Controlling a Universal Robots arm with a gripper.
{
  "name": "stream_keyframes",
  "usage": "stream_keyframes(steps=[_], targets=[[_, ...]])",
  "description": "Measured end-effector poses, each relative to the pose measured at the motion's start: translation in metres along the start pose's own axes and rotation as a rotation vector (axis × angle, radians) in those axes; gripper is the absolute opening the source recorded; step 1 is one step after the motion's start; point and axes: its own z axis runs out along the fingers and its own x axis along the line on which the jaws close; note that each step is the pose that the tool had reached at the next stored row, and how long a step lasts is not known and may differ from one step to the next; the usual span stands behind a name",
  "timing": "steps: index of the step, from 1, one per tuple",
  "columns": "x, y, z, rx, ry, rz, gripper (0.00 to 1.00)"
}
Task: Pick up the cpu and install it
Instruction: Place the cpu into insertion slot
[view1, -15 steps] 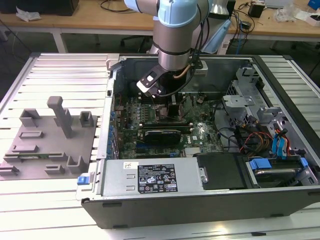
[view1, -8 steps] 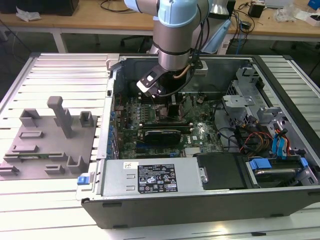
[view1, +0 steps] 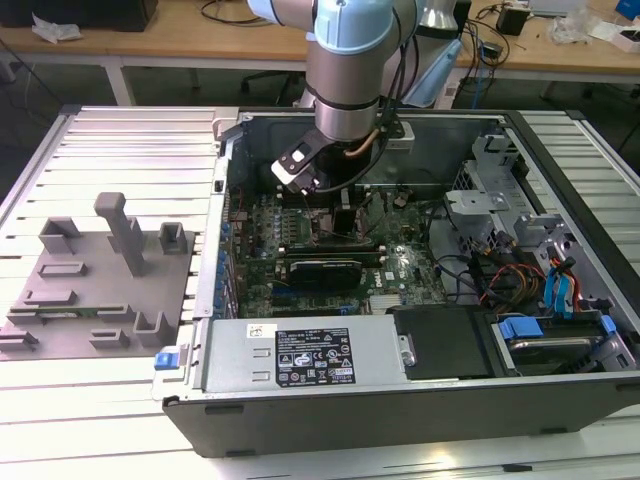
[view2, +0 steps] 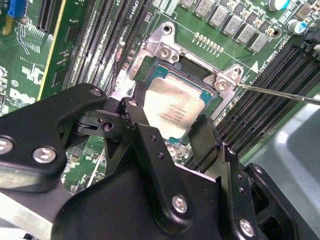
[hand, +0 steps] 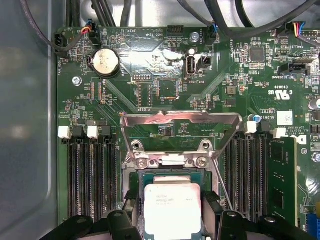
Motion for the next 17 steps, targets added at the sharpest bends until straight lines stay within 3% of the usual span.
stream_keyframes(steps=[4,9,16,17], targets=[[-0.0001,0.0002,-0.0061,-0.0001,0.0001,0.000,0.62],[-0.0002,0.0008,-0.0232,0.0000,-0.0004,0.000,0.62],[-0.0002,0.0008,-0.0236,-0.0001,-0.0004,0.000,0.60],[-0.0002,0.0008,-0.0236,-0.0002,-0.0004,0.000,0.53]])
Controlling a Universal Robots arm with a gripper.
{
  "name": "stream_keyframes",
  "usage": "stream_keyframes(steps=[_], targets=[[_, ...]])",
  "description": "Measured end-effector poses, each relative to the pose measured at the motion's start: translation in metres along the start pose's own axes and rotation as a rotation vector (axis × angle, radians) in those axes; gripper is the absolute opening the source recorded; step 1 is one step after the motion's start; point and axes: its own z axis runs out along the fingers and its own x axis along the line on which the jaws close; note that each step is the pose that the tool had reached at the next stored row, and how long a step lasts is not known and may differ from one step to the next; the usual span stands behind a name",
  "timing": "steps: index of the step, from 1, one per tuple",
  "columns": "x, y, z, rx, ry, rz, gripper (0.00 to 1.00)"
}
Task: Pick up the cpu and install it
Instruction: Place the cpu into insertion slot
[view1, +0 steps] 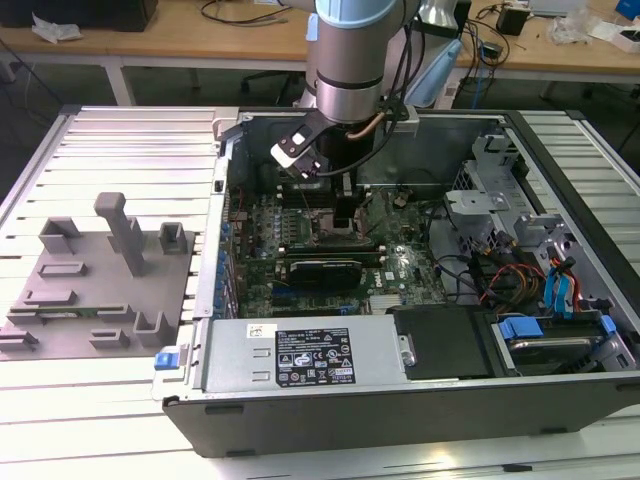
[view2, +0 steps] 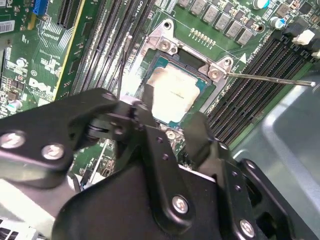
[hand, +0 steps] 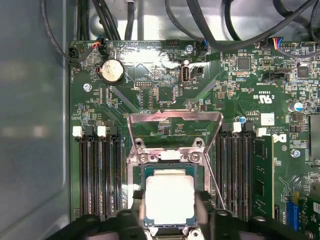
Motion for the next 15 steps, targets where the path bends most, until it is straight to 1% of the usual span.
stream_keyframes(steps=[4,5,8,11,15], targets=[[0.0000,0.0000,0.0000,0.0000,0.0000,0.000,0.29],[0.0000,0.0000,0.0000,-0.0001,0.0000,0.000,0.29],[0.0000,0.0000,0.0000,-0.0001,0.0000,0.000,0.11],[0.0000,0.0000,0.0000,-0.0001,0.0000,0.000,0.11],[-0.0017,0.0000,0.0004,-0.0002,0.0002,0.000,0.11]])
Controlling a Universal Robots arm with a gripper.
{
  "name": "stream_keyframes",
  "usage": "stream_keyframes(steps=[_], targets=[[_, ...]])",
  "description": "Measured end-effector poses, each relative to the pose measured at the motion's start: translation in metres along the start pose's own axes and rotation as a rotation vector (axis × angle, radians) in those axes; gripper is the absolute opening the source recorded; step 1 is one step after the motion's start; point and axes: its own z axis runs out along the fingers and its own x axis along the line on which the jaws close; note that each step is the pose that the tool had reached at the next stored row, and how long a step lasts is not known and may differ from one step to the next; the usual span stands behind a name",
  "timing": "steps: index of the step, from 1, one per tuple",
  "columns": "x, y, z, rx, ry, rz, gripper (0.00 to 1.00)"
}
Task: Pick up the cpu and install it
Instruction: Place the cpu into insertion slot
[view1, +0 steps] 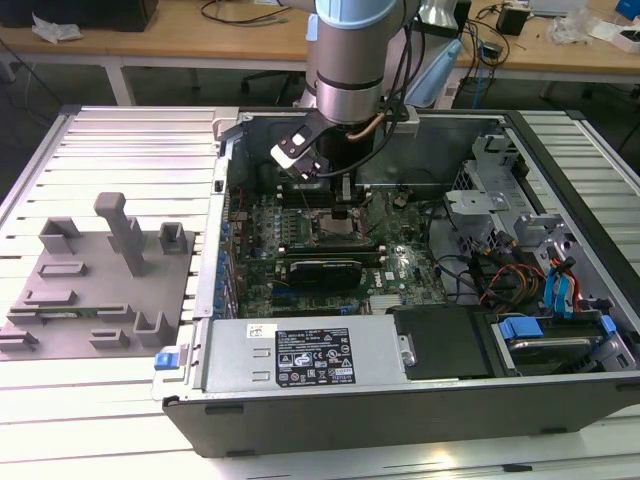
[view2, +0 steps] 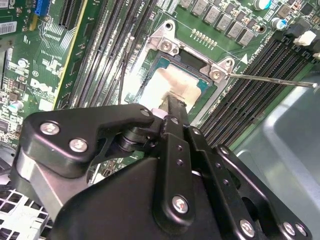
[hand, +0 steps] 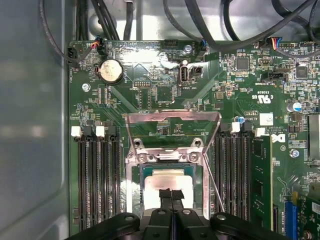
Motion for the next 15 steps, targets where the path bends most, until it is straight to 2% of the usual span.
stream_keyframes(steps=[3,5,8,15], targets=[[-0.0014,-0.0001,0.0032,0.0000,-0.0002,0.000,0.11],[-0.0018,-0.0003,0.0082,0.0000,-0.0001,0.000,0.11],[-0.0017,-0.0005,0.0121,0.0000,0.0006,0.000,0.11],[-0.0016,-0.0020,0.0155,0.0002,0.0009,0.000,0.11]])
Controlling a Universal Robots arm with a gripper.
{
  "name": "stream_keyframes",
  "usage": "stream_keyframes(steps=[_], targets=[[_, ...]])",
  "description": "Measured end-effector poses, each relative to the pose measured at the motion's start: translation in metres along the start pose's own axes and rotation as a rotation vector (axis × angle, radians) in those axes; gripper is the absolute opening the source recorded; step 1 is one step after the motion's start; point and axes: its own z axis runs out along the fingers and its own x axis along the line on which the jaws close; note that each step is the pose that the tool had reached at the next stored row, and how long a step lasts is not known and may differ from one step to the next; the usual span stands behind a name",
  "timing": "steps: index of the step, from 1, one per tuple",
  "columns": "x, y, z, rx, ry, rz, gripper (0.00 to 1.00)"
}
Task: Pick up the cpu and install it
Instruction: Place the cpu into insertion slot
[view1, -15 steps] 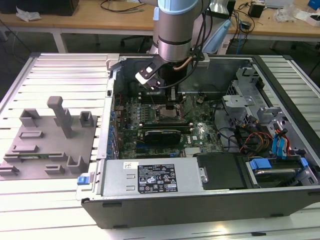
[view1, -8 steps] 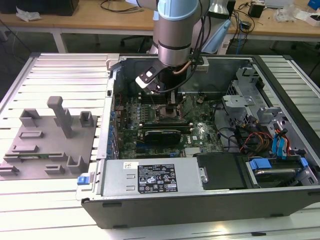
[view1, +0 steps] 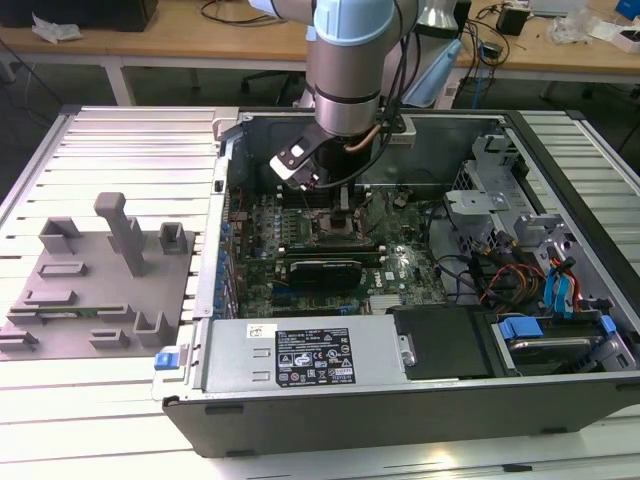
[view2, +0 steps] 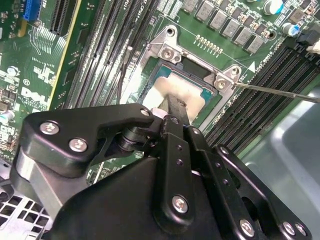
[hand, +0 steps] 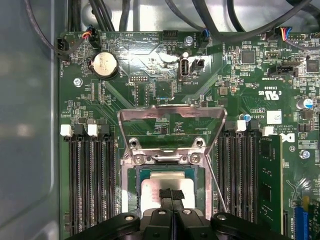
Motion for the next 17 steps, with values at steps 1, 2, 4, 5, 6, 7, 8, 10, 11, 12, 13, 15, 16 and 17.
stream_keyframes(steps=[1,2,4,5,6,7,8,10,11,12,13,15,16,17], targets=[[0.0000,0.0000,0.0000,0.0001,-0.0003,0.000,0.11],[0.0000,0.0000,0.0002,0.0000,0.0000,0.000,0.11],[0.0001,0.0000,0.0009,-0.0001,0.0001,0.000,0.11],[0.0000,-0.0001,0.0009,0.0000,-0.0002,0.000,0.11],[0.0000,-0.0001,0.0009,0.0001,-0.0002,0.000,0.11],[0.0000,-0.0001,0.0010,0.0001,-0.0002,0.000,0.11],[0.0001,0.0000,0.0011,-0.0001,0.0000,0.000,0.11],[0.0000,-0.0001,0.0021,0.0002,-0.0004,0.000,0.11],[0.0000,-0.0001,0.0021,0.0003,-0.0006,0.000,0.11],[0.0000,-0.0001,0.0023,0.0002,-0.0004,0.000,0.11],[0.0001,-0.0001,0.0024,0.0000,-0.0001,0.000,0.11],[0.0001,-0.0001,0.0024,0.0000,-0.0001,0.000,0.11],[0.0001,-0.0001,0.0024,0.0000,-0.0001,0.000,0.11],[0.0001,-0.0001,0.0024,0.0000,-0.0001,0.000,0.11]])
